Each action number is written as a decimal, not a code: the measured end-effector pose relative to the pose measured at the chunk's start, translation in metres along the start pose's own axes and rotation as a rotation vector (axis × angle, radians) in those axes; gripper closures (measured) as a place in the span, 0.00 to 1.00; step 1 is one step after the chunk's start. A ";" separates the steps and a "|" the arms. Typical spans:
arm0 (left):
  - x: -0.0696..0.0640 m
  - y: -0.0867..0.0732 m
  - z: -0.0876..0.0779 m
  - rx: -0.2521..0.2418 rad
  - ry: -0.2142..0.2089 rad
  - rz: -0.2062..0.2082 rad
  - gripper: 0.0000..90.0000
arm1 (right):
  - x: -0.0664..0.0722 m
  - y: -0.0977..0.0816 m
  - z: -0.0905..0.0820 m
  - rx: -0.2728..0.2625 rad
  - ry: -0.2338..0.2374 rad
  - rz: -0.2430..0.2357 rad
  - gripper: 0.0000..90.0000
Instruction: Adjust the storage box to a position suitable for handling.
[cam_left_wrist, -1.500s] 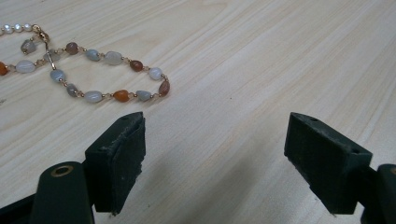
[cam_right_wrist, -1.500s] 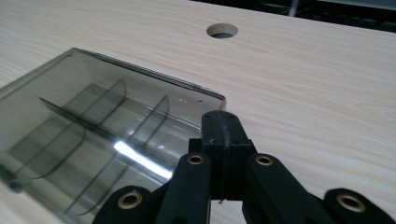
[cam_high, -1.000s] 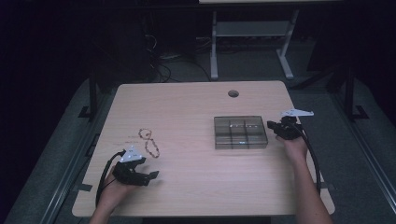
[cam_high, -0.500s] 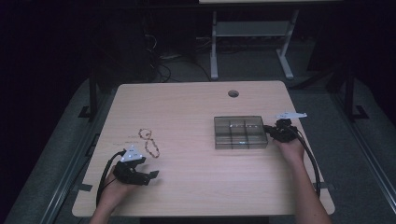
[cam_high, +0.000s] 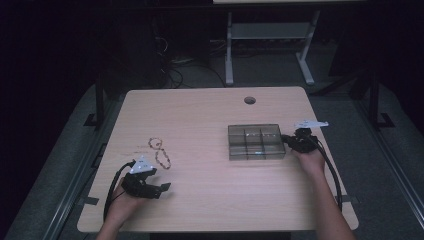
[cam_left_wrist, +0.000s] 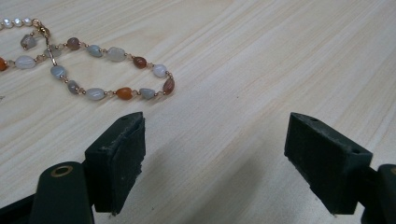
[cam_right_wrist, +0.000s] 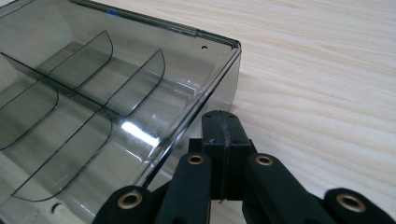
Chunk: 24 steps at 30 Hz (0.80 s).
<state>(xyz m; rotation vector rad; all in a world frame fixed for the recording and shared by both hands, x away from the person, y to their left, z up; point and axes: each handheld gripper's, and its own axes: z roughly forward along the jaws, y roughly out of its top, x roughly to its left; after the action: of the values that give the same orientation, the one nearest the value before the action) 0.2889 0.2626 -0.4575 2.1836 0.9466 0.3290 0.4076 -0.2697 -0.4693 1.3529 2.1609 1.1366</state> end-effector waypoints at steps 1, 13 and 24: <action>0.000 0.000 0.000 -0.001 -0.001 -0.001 0.22 | 0.001 0.000 0.001 -0.002 0.007 -0.002 1.00; -0.001 0.001 -0.001 -0.012 0.001 -0.001 0.23 | 0.013 0.005 0.006 0.001 0.043 -0.035 1.00; 0.000 0.001 -0.002 -0.014 0.007 -0.005 0.23 | 0.028 0.008 0.015 0.007 0.083 -0.071 1.00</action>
<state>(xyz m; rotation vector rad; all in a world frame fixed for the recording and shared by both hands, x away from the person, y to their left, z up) 0.2883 0.2627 -0.4549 2.1680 0.9509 0.3395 0.4082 -0.2370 -0.4694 1.2421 2.2542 1.1783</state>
